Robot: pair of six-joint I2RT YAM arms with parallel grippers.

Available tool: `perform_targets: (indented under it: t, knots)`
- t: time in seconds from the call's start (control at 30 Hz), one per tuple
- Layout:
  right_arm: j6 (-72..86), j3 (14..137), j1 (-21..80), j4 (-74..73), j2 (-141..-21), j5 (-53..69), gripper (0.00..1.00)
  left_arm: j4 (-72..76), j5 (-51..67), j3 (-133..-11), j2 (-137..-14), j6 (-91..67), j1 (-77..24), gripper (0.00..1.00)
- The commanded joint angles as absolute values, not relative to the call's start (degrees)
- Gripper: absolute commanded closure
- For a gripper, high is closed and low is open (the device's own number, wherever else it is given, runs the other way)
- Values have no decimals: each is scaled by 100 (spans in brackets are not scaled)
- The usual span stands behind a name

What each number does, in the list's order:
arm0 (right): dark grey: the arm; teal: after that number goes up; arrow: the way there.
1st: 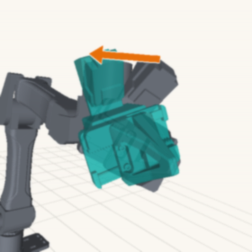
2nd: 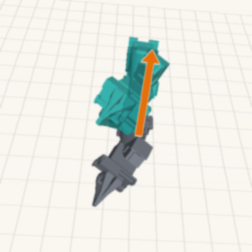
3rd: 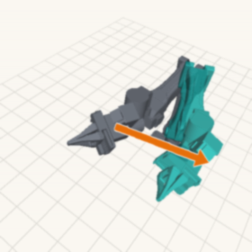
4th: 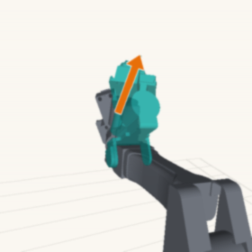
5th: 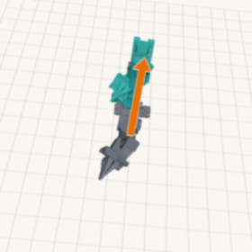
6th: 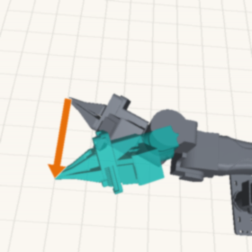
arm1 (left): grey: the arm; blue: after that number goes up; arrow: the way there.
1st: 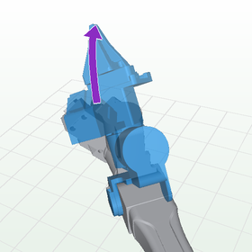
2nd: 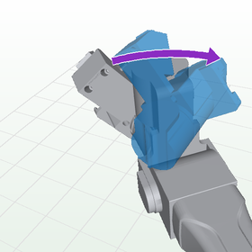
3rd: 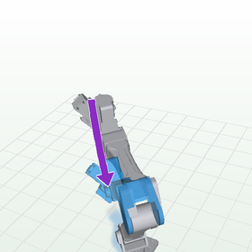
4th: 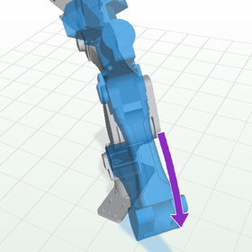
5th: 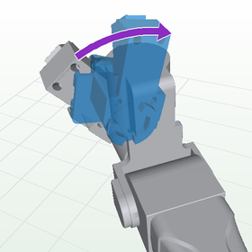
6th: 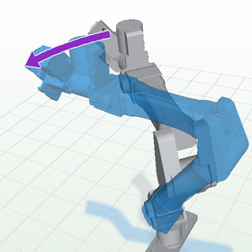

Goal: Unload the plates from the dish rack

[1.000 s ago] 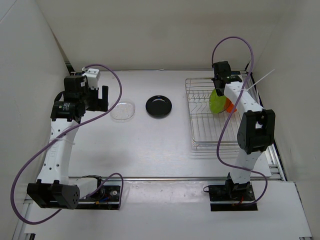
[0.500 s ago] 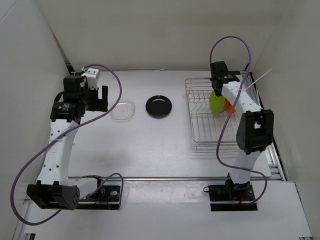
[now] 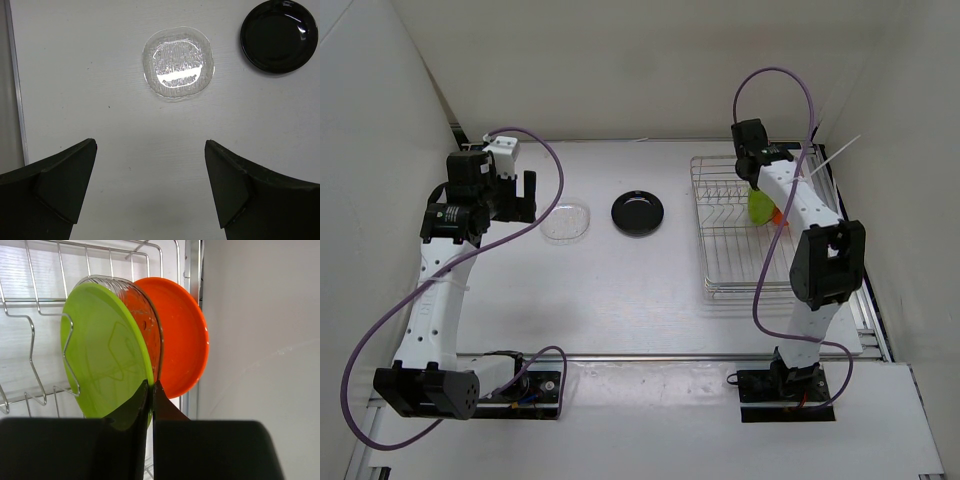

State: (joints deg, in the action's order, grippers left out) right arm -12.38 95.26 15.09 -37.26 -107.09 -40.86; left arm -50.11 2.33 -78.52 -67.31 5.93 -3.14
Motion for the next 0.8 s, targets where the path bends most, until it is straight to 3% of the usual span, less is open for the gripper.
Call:
perform_targets:
  t: [0.0,0.47,0.77]
  knots:
    - [-1354,9800,1555,-3665,-10258,-4421,99,-4957,290,-8086,-6680,536,-334,0]
    - [-2030,10125,1801,-3445,-9642,-5009,99,-4746,509,-7980,-6732,483,-334,0]
    - [-1794,10291,2285,-3787,-9159,-5010,99,-4588,1255,-8270,-7452,536,-456,0]
